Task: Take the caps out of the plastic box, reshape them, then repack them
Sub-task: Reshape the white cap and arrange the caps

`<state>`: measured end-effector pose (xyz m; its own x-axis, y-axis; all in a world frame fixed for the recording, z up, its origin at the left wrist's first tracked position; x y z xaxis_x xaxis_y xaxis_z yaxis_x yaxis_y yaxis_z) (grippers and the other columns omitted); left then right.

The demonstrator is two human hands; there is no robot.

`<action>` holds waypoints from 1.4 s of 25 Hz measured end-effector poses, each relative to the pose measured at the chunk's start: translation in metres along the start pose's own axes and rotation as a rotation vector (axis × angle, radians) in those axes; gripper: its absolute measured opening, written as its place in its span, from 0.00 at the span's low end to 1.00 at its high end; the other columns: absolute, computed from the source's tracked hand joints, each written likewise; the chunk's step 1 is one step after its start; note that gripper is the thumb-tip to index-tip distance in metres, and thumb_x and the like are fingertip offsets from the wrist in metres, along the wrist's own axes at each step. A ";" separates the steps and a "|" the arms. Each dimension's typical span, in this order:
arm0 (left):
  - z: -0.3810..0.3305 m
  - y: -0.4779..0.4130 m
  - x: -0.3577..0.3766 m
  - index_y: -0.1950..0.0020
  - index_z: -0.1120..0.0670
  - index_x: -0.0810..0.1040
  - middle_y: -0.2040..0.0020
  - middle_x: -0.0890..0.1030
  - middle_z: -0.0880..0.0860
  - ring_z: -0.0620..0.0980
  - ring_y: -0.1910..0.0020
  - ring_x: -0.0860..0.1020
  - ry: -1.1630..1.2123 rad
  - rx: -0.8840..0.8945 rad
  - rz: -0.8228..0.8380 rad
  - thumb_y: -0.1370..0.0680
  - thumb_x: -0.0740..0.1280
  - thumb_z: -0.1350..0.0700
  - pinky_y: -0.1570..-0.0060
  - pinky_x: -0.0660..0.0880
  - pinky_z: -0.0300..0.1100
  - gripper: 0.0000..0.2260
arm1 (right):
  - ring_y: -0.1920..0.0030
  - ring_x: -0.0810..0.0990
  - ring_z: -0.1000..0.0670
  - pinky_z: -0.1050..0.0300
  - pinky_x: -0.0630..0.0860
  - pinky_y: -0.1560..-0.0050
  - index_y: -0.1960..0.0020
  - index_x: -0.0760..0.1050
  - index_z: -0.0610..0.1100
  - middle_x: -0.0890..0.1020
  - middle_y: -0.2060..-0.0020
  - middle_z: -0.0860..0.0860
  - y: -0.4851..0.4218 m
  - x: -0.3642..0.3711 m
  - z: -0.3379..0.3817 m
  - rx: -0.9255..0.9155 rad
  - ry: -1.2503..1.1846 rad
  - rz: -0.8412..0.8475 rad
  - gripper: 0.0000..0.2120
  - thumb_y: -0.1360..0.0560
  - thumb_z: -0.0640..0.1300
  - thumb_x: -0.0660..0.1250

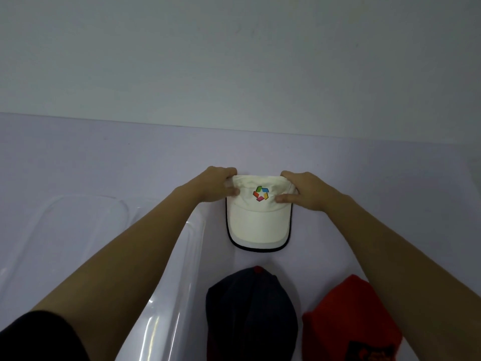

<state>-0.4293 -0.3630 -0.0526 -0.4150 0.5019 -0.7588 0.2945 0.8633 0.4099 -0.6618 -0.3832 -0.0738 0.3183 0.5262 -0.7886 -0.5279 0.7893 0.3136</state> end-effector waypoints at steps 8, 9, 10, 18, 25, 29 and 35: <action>-0.001 0.000 -0.010 0.49 0.56 0.78 0.51 0.80 0.53 0.46 0.62 0.79 0.324 -0.031 -0.052 0.23 0.65 0.53 0.63 0.72 0.33 0.09 | 0.65 0.76 0.64 0.66 0.70 0.60 0.55 0.79 0.48 0.81 0.60 0.54 0.002 -0.016 0.005 0.022 -0.227 -0.160 0.05 0.27 0.50 0.69; 0.000 -0.002 -0.008 0.50 0.56 0.78 0.53 0.80 0.54 0.45 0.63 0.78 0.268 -0.032 -0.066 0.23 0.64 0.52 0.63 0.72 0.32 0.09 | 0.62 0.76 0.61 0.61 0.71 0.57 0.56 0.79 0.49 0.81 0.60 0.53 -0.001 -0.014 0.003 0.059 -0.155 -0.160 0.07 0.27 0.53 0.68; 0.001 -0.004 -0.005 0.51 0.56 0.78 0.53 0.80 0.53 0.44 0.65 0.78 0.218 -0.033 -0.078 0.22 0.64 0.52 0.64 0.70 0.32 0.09 | 0.58 0.77 0.58 0.56 0.73 0.55 0.56 0.80 0.50 0.82 0.58 0.53 -0.004 -0.012 0.002 0.091 -0.081 -0.144 0.09 0.27 0.55 0.67; -0.029 0.020 -0.046 0.36 0.54 0.75 0.38 0.78 0.51 0.45 0.62 0.78 0.193 0.000 -0.362 0.21 0.61 0.53 0.65 0.70 0.31 0.14 | 0.55 0.77 0.53 0.53 0.75 0.52 0.50 0.79 0.52 0.78 0.52 0.58 0.027 -0.058 0.026 -0.022 -0.096 -0.375 0.08 0.27 0.53 0.67; -0.115 0.083 -0.007 0.42 0.55 0.79 0.52 0.82 0.51 0.38 0.70 0.80 0.496 -0.029 -0.347 0.23 0.65 0.57 0.71 0.72 0.25 0.11 | 0.65 0.78 0.59 0.61 0.73 0.57 0.50 0.80 0.50 0.81 0.56 0.56 0.130 -0.088 0.035 0.023 -0.195 -0.565 0.07 0.25 0.46 0.64; -0.139 0.129 0.083 0.46 0.56 0.79 0.58 0.80 0.51 0.38 0.76 0.77 0.541 -0.159 -0.170 0.24 0.65 0.57 0.69 0.72 0.30 0.08 | 0.69 0.79 0.62 0.62 0.76 0.61 0.51 0.79 0.49 0.82 0.58 0.53 0.222 -0.046 -0.021 0.223 -0.287 -0.492 0.07 0.23 0.45 0.62; -0.163 0.143 0.168 0.44 0.58 0.73 0.63 0.78 0.54 0.43 0.72 0.79 0.512 -0.342 0.081 0.19 0.55 0.54 0.70 0.73 0.35 0.11 | 0.63 0.79 0.53 0.60 0.73 0.61 0.46 0.75 0.50 0.80 0.53 0.56 0.289 0.051 -0.069 0.439 -0.528 -0.041 0.09 0.20 0.49 0.57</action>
<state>-0.5968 -0.1468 -0.0389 -0.7883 0.4553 -0.4140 0.0851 0.7470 0.6594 -0.8519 -0.1502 -0.0598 0.7310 0.4887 -0.4762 -0.1746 0.8086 0.5618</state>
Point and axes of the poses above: each hand's wrist, its own y-axis away from the middle knuckle, its own x-axis out of the palm, z = x × y, the point moved 2 cm from there along -y, towards the middle knuckle
